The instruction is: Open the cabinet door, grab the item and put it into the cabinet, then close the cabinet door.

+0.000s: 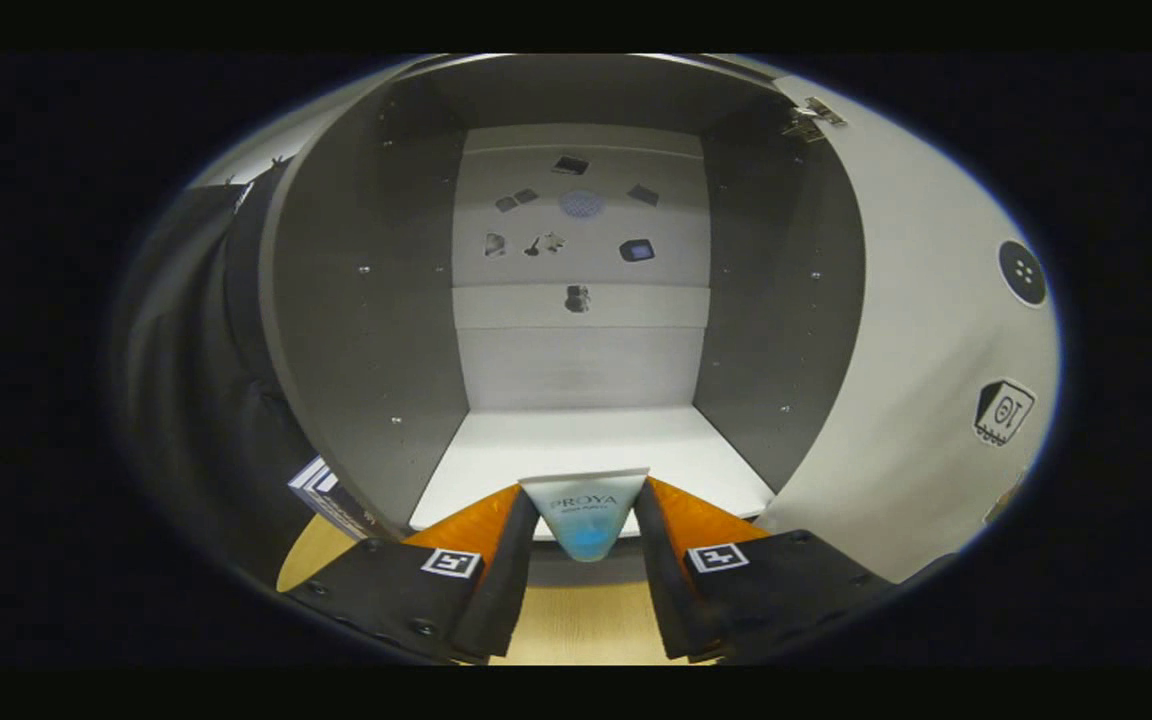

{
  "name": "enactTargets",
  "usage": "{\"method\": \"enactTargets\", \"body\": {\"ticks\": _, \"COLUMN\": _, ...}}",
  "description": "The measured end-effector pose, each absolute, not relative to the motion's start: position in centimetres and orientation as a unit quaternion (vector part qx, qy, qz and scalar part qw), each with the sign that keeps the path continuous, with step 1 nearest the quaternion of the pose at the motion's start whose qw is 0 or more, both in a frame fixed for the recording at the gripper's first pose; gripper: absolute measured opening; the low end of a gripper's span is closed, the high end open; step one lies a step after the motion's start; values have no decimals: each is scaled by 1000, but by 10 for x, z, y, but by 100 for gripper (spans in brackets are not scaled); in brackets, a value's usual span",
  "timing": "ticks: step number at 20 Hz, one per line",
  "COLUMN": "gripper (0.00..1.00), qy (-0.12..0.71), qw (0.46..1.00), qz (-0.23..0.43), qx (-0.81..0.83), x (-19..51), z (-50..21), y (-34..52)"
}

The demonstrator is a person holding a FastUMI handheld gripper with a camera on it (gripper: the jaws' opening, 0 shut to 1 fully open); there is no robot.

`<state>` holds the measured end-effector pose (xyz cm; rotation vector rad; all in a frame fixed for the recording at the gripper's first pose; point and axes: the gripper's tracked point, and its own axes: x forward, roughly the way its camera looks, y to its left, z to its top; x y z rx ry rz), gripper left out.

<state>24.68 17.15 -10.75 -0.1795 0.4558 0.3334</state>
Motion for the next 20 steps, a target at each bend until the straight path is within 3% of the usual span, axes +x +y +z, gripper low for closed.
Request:
{"method": "enactTargets", "body": {"ticks": 8, "gripper": 62, "qy": 277, "qw": 945, "qz": 148, "qx": -94, "x": 297, "z": -143, "y": 173}}
{"method": "enactTargets", "body": {"ticks": 14, "gripper": 64, "qy": 273, "qw": 948, "qz": 141, "qx": -88, "x": 306, "z": -143, "y": 167}}
{"method": "enactTargets", "body": {"ticks": 18, "gripper": 87, "qy": 246, "qw": 955, "qz": 140, "qx": -83, "x": 293, "z": -125, "y": 165}}
{"method": "enactTargets", "body": {"ticks": 20, "gripper": 94, "qy": 226, "qw": 960, "qz": 145, "qx": -80, "x": 275, "z": -113, "y": 165}}
